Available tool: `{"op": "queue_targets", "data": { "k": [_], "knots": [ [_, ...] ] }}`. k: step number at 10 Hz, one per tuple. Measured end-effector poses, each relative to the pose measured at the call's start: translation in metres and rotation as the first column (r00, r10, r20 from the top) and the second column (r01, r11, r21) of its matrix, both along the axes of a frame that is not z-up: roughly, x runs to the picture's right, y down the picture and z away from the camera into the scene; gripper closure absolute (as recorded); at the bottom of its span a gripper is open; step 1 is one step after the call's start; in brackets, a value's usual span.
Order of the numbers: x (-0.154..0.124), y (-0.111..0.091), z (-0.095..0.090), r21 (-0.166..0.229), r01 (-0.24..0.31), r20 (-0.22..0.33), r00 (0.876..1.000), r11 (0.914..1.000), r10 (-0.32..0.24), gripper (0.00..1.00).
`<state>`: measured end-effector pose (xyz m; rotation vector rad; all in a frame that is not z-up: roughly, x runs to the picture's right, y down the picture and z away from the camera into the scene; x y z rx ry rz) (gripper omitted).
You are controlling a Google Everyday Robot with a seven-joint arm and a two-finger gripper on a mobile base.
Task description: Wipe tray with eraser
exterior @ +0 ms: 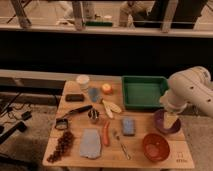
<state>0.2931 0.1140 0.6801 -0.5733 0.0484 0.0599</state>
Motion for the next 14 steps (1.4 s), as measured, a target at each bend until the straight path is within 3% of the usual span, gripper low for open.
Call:
{"op": "queue_targets", "data": {
  "k": [12, 14],
  "knots": [
    [0.0001, 0.001, 0.0009, -0.001, -0.001, 0.001, 1.0, 1.0, 0.001, 0.2],
    [-0.0042, -0.0007, -0.0003, 0.019, 0.012, 0.02, 1.0, 0.9997, -0.012, 0.2]
  ]
}}
